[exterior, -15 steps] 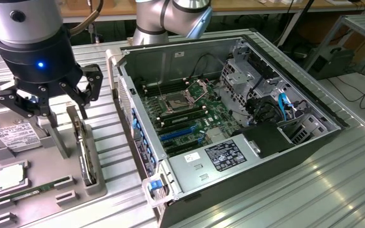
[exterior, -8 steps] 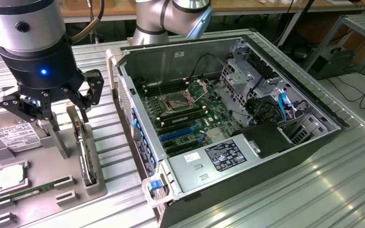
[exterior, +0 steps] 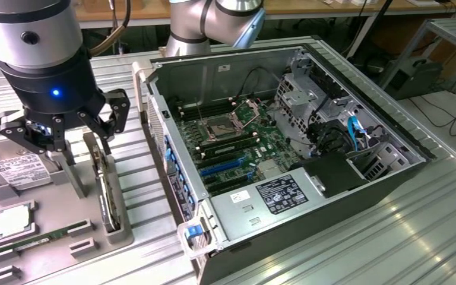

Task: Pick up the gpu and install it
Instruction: 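Pick up the gpu and move the gpu toward the slot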

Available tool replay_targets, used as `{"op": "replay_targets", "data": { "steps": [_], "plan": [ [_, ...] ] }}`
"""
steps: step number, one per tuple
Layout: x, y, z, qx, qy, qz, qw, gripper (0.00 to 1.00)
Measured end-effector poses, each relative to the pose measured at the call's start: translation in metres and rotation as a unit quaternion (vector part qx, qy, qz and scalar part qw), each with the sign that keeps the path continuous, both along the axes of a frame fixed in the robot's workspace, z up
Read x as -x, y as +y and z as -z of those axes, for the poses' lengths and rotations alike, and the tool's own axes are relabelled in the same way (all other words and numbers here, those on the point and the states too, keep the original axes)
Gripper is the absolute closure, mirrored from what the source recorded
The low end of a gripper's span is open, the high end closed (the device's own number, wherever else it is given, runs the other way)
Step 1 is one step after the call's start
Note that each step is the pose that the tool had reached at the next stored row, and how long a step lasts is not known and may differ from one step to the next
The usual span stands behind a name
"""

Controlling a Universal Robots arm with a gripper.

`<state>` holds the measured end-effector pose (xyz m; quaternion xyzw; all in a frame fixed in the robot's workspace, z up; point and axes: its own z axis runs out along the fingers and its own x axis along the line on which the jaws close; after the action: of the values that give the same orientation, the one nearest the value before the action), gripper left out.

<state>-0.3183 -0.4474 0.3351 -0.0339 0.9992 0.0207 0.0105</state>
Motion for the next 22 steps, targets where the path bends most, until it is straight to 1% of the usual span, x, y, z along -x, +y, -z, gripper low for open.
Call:
{"op": "replay_targets", "data": {
  "steps": [12, 22],
  "plan": [
    [0.0, 0.0, 0.0071, -0.0001, 0.0, 0.0, 1.0, 0.46],
    [0.0, 0.0, 0.0181, 0.0007, 0.0, 0.0, 1.0, 0.46]
  ]
}}
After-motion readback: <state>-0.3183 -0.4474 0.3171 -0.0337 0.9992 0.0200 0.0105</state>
